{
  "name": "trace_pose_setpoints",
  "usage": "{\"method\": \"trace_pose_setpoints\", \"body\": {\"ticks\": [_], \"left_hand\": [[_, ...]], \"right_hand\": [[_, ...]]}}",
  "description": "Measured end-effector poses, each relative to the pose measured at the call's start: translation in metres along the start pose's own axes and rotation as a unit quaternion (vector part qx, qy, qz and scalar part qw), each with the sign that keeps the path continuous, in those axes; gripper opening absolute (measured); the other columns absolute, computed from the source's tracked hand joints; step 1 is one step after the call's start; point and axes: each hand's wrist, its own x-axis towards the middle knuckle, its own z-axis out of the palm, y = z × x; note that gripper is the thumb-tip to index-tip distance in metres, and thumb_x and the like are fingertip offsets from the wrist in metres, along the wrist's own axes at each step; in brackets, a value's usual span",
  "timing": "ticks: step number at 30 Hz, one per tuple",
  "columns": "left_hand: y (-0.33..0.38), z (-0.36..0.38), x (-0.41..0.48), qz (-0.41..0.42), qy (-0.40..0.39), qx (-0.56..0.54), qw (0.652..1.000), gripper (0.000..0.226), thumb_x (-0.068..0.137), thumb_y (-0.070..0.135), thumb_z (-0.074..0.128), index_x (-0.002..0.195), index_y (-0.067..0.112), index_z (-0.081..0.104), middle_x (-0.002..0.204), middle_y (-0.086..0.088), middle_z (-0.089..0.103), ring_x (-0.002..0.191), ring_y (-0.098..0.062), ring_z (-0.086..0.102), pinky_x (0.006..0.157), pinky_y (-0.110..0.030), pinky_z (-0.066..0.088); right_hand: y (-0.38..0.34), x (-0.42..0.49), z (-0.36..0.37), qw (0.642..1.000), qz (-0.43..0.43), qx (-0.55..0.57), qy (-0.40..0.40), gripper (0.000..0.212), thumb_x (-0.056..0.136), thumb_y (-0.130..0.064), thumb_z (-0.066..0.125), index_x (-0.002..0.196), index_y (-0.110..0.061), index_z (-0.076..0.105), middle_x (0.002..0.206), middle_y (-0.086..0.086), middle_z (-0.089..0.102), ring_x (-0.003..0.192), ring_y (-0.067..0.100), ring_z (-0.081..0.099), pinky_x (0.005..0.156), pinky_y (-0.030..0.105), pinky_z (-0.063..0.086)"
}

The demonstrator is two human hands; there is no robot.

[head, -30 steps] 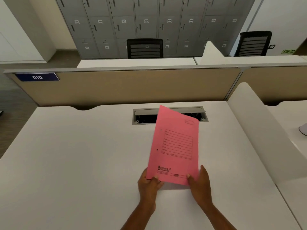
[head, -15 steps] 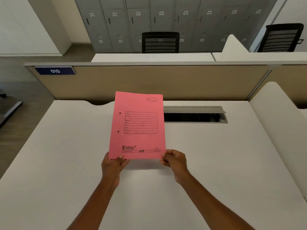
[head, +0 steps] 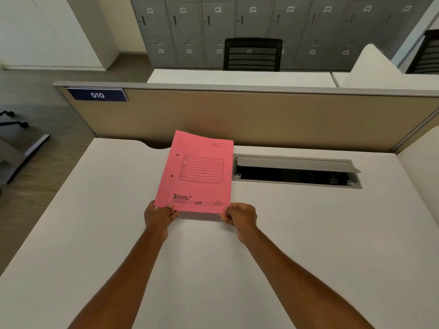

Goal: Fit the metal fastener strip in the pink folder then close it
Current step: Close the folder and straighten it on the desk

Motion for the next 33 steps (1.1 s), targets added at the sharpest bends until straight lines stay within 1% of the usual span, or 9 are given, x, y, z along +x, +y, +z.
{"method": "trace_pose_setpoints", "body": {"ticks": [5, 11, 17, 22, 25, 27, 29, 32, 33], "left_hand": [[-0.002, 0.005, 0.018, -0.009, 0.010, 0.017, 1.000, 0.044, 0.099, -0.013, 0.063, 0.138, 0.007, 0.056, 0.127, -0.017, 0.070, 0.110, -0.040, 0.074, 0.070, -0.037, 0.070], [-0.007, 0.010, 0.032, -0.019, 0.008, 0.031, 0.999, 0.038, 0.100, -0.014, 0.061, 0.131, 0.008, 0.057, 0.130, -0.019, 0.071, 0.111, -0.041, 0.074, 0.096, -0.052, 0.063], [-0.013, 0.007, 0.040, 0.010, 0.014, 0.049, 0.999, 0.048, 0.096, -0.012, 0.068, 0.134, 0.017, 0.061, 0.128, -0.013, 0.075, 0.112, -0.038, 0.076, 0.094, -0.058, 0.065], [-0.014, 0.011, 0.031, 0.081, 0.023, 0.118, 0.989, 0.049, 0.096, -0.008, 0.071, 0.134, 0.023, 0.065, 0.119, -0.005, 0.076, 0.104, -0.029, 0.077, 0.083, -0.048, 0.070], [-0.008, 0.016, 0.027, 0.156, 0.064, 0.245, 0.955, 0.033, 0.096, 0.002, 0.073, 0.125, 0.018, 0.069, 0.113, -0.003, 0.075, 0.099, -0.031, 0.073, 0.095, -0.052, 0.066], [0.001, 0.021, 0.022, 0.190, 0.078, 0.283, 0.937, 0.018, 0.097, 0.008, 0.074, 0.109, 0.021, 0.072, 0.104, -0.001, 0.073, 0.092, -0.030, 0.068, 0.098, -0.049, 0.063], [0.008, 0.025, 0.015, 0.204, 0.068, 0.281, 0.935, 0.029, 0.099, 0.009, 0.073, 0.090, 0.034, 0.061, 0.104, 0.000, 0.068, 0.090, -0.028, 0.064, 0.095, -0.044, 0.059], [0.013, 0.025, 0.011, 0.202, 0.041, 0.267, 0.941, 0.017, 0.093, 0.028, 0.071, 0.103, 0.030, 0.058, 0.107, 0.002, 0.067, 0.093, -0.027, 0.065, 0.097, -0.049, 0.061], [0.011, 0.023, 0.012, 0.200, 0.038, 0.289, 0.935, 0.022, 0.088, 0.037, 0.068, 0.107, 0.029, 0.060, 0.107, 0.002, 0.069, 0.095, -0.027, 0.066, 0.097, -0.053, 0.061]], "right_hand": [[0.004, 0.021, 0.010, 1.000, 0.023, 0.005, 0.012, 0.019, 0.090, 0.002, 0.073, 0.074, -0.005, 0.078, 0.087, 0.026, 0.080, 0.065, 0.026, 0.070, 0.087, 0.049, 0.067], [0.010, 0.040, 0.018, 0.998, 0.049, -0.005, 0.040, 0.012, 0.088, 0.003, 0.074, 0.077, 0.000, 0.078, 0.082, 0.026, 0.080, 0.061, 0.027, 0.069, 0.084, 0.054, 0.067], [0.009, 0.042, 0.024, 0.996, 0.043, -0.037, 0.067, 0.008, 0.084, 0.004, 0.076, 0.082, -0.003, 0.074, 0.084, 0.019, 0.081, 0.058, 0.027, 0.072, 0.073, 0.044, 0.069], [0.010, 0.038, 0.024, 0.996, 0.018, -0.046, 0.078, 0.020, 0.083, 0.005, 0.079, 0.096, -0.006, 0.068, 0.092, 0.014, 0.080, 0.073, 0.032, 0.081, 0.070, 0.041, 0.070], [0.010, 0.034, 0.024, 0.995, 0.009, -0.055, 0.079, 0.028, 0.082, 0.004, 0.081, 0.100, -0.011, 0.064, 0.100, 0.012, 0.078, 0.081, 0.031, 0.081, 0.070, 0.039, 0.070], [0.009, 0.032, 0.024, 0.995, 0.006, -0.062, 0.078, 0.032, 0.081, 0.002, 0.083, 0.102, -0.013, 0.063, 0.104, 0.012, 0.077, 0.086, 0.031, 0.081, 0.072, 0.042, 0.070], [0.010, 0.031, 0.023, 0.995, 0.000, -0.066, 0.073, 0.035, 0.080, 0.002, 0.083, 0.105, -0.014, 0.063, 0.107, 0.011, 0.075, 0.092, 0.031, 0.079, 0.073, 0.042, 0.070], [0.009, 0.029, 0.020, 0.993, -0.017, -0.090, 0.068, 0.039, 0.080, -0.006, 0.085, 0.109, -0.017, 0.062, 0.110, 0.008, 0.073, 0.096, 0.029, 0.077, 0.075, 0.042, 0.070], [0.009, 0.028, 0.019, 0.990, -0.019, -0.122, 0.067, 0.041, 0.080, -0.014, 0.087, 0.111, -0.019, 0.061, 0.112, 0.007, 0.073, 0.095, 0.028, 0.077, 0.075, 0.042, 0.070]]}}
